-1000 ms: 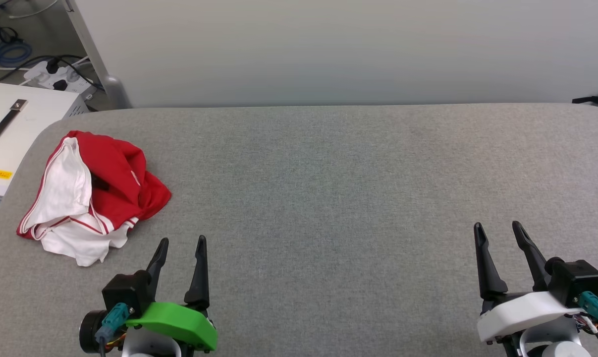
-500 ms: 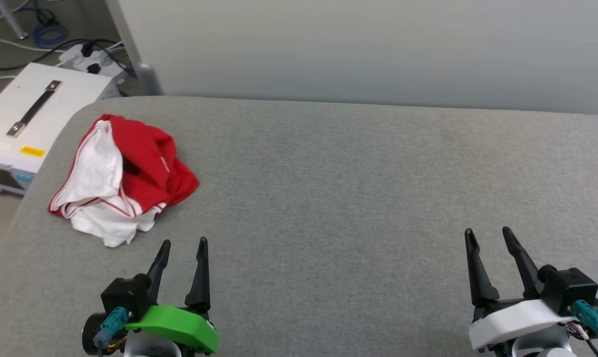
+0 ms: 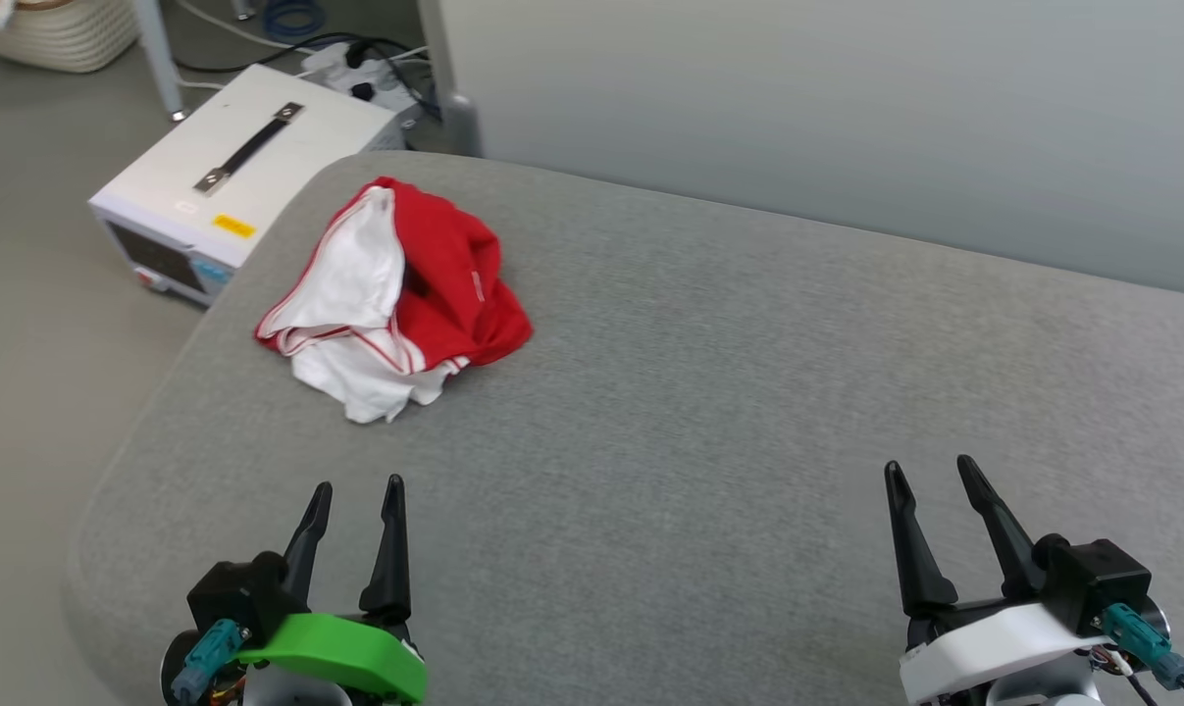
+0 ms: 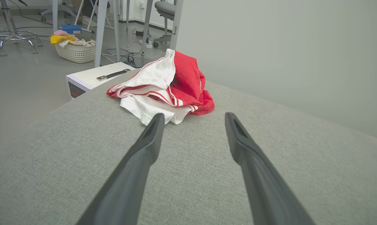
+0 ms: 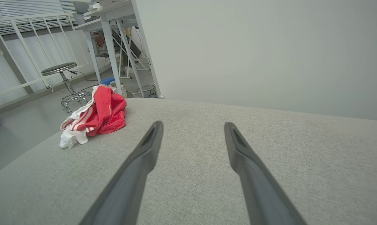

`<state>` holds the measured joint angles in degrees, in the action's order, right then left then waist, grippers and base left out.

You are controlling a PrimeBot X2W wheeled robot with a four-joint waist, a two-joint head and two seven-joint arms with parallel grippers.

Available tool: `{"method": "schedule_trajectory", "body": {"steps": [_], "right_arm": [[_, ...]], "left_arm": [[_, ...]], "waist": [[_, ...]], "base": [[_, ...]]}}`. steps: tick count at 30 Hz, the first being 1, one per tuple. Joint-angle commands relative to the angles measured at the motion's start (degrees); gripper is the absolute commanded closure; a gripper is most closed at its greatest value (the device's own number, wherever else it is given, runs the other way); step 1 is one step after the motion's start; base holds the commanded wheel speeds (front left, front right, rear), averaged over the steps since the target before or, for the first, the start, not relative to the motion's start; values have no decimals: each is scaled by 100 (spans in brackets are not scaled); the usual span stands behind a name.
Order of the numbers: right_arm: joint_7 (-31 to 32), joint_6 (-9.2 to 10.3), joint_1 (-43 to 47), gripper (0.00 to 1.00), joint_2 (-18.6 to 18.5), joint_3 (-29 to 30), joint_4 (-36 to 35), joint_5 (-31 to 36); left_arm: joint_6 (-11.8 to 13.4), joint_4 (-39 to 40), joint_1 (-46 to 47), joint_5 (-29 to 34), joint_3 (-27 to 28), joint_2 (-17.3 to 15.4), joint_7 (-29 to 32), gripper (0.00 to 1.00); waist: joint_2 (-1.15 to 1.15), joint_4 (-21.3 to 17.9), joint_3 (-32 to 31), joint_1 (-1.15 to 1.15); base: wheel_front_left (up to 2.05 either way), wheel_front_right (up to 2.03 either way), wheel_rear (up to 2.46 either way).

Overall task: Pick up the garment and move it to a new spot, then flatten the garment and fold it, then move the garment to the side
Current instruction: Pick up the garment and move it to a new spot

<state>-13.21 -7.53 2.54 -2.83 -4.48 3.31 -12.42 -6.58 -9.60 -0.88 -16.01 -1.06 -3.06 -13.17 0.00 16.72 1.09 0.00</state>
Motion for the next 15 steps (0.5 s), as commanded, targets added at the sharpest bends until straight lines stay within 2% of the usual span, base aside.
{"method": "schedule_trajectory", "body": {"steps": [1, 9, 15], "right_arm": [[-70, 4, 86, 0, -6, -35, 22, -59], [-163, 4, 109, 0, -5, -147, 85, -126], [-179, 4, 114, 0, -5, -194, 109, -147]], "left_arm": [[-38, -25, -111, -42, 10, 16, -73, 0], [-83, -73, -152, -163, -89, 18, -167, 0], [-91, -82, -192, -178, -139, 18, -183, 0]], "waist": [[0, 448, -22, 0], [0, 971, -21, 0], [0, 1140, -37, 0]], "base": [[0, 0, 0], [0, 0, 0], [0, 0, 0]]}}
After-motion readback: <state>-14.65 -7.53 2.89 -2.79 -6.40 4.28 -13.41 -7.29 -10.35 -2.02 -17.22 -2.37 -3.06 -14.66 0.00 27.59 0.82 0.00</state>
